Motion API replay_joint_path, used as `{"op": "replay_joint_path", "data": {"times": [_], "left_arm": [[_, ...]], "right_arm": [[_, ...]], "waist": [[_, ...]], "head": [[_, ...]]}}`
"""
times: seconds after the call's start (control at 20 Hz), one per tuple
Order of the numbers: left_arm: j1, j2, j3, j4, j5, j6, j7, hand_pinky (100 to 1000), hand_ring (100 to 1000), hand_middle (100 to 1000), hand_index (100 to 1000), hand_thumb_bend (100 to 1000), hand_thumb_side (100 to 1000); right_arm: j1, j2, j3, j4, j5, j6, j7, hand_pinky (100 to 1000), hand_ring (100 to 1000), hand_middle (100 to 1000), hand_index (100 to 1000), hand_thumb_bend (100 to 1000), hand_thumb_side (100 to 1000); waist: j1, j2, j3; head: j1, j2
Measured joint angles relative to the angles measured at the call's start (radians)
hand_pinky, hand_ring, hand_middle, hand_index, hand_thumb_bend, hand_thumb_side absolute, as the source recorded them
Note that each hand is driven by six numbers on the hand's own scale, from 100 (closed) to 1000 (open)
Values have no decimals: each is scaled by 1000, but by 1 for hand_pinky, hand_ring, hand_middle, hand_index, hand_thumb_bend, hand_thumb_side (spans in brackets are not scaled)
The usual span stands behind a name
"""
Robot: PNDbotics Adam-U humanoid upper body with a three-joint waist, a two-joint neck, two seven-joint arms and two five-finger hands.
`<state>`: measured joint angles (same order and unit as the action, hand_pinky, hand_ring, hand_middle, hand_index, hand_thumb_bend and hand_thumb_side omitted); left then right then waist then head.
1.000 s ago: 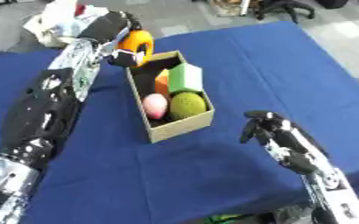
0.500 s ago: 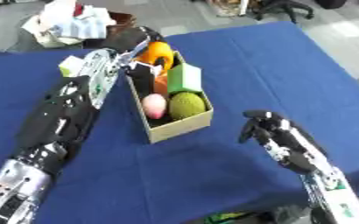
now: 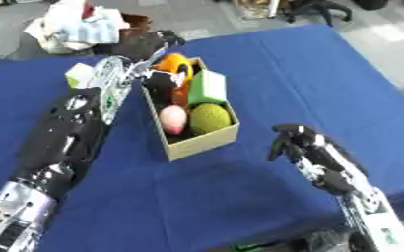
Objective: Pick up objects on the table and place them in the box.
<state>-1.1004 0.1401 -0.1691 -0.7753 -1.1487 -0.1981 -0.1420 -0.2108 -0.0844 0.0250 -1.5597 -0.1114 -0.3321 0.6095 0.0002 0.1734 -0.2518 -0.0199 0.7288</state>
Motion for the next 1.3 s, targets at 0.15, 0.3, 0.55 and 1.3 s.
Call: {"op": "replay_joint_path", "data": {"times": [0.15, 0.3, 0.55, 1.3], "left_arm": [[0, 1, -5, -4, -17, -19, -11, 900, 895, 902, 942, 266, 820], [0, 12, -4, -10, -22, -20, -10, 880, 872, 869, 927, 211, 729], [-1, 51, 23, -15, 2, 21, 24, 843, 827, 796, 896, 100, 299], [-16, 150, 178, 180, 3, 269, 142, 861, 845, 858, 937, 102, 497]], "right_arm": [[0, 0, 0, 0, 0, 0, 0, 586, 575, 563, 827, 100, 453], [0, 0, 0, 0, 0, 0, 0, 587, 575, 562, 827, 100, 446], [0, 0, 0, 0, 0, 0, 0, 587, 575, 562, 827, 100, 452], [1, 0, -6, 0, 1, -2, -3, 587, 574, 562, 827, 100, 449]], "waist": [[0, 0, 0], [0, 0, 1], [0, 0, 6], [0, 0, 15]], "head": [[-3, 0], [-5, 0], [-9, 0], [-22, -1]]}}
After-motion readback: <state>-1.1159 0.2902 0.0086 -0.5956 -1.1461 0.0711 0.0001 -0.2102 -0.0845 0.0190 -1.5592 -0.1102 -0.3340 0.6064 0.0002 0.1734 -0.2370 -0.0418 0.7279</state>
